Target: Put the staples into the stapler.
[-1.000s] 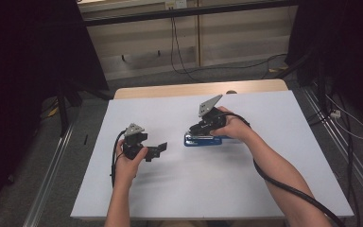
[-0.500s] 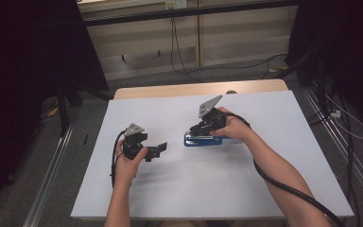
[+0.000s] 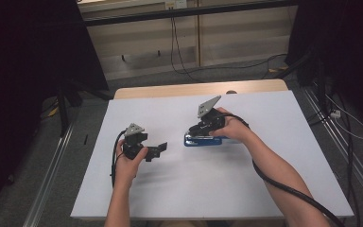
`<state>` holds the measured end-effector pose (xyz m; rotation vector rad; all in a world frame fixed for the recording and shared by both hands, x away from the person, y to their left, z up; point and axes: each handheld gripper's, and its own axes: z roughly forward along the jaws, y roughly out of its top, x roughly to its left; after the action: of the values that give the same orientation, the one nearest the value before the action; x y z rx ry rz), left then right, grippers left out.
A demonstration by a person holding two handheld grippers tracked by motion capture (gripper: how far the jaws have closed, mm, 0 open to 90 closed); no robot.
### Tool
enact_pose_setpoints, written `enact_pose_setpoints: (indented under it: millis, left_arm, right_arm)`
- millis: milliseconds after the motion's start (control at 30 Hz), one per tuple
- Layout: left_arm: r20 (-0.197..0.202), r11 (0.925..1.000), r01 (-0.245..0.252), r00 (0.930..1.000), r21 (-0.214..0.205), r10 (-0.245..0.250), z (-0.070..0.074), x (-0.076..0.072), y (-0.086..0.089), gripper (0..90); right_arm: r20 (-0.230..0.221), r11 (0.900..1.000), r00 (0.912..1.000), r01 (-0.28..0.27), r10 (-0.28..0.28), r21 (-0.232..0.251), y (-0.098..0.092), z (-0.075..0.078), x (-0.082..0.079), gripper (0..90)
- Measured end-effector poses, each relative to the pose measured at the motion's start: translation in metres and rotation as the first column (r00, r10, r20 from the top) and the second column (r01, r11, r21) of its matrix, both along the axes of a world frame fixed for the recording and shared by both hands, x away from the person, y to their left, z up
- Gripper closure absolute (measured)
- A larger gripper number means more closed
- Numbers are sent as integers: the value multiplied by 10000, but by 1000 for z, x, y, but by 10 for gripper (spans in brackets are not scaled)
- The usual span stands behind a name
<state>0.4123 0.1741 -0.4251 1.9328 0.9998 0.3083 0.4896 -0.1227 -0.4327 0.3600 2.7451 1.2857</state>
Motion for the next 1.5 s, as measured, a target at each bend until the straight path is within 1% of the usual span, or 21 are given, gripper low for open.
enact_pose_setpoints:
  millis: [300,333,400,433,467,533,567,667,700,767,1033,1200,1367,1500]
  left_arm:
    - [-29,10000,13,10000,6,-12,0,0,0,49]
    - [-24,10000,0,10000,8,0,0,0,0,49]
    - [-6,10000,-3,10000,11,3,0,0,0,49]
    - [-2,10000,-19,10000,-5,19,0,0,0,49]
    - [11,10000,-16,10000,-5,16,0,0,0,49]
    - [3,10000,-30,10000,10,30,0,0,0,49]
    - [-3,10000,-10,10000,26,10,0,0,0,49]
    - [-1,10000,-5,10000,29,5,0,0,0,49]
    - [-13,10000,1,10000,27,-1,0,0,0,49]
    - [-6,10000,-16,10000,27,16,0,0,0,49]
    - [9,10000,-13,10000,34,12,0,0,1,49]
    - [48,10000,-53,10000,-41,53,1,0,2,49]
    - [33,10000,-37,10000,-11,37,0,0,2,49]
    - [20,10000,-77,10000,-5,77,0,1,2,49]
  right_arm:
    - [110,10000,9999,-72,73,-37,0,0,0,794]
    - [73,10000,9999,-94,94,16,-1,1,0,794]
    - [76,9999,9999,-128,128,-24,-1,2,0,794]
    - [-33,9997,9997,-230,230,-21,-1,2,0,794]
    - [3,9995,9996,-299,299,-129,0,2,0,794]
    - [66,9994,9996,-265,266,-204,0,2,0,794]
    - [86,9996,9997,-233,234,-150,1,2,0,794]
    - [67,9998,9998,-200,201,-72,0,2,1,794]
    - [13,9998,9998,-198,198,-73,0,2,1,794]
    - [44,9997,9998,-181,182,-143,0,3,1,794]
    - [81,9995,9996,-254,256,-180,0,0,2,794]
    - [152,9994,9994,-314,316,-142,1,0,2,794]
    - [29,9994,9995,-307,308,-172,-1,0,2,794]
    - [98,9992,9993,-366,367,-133,-2,1,2,794]
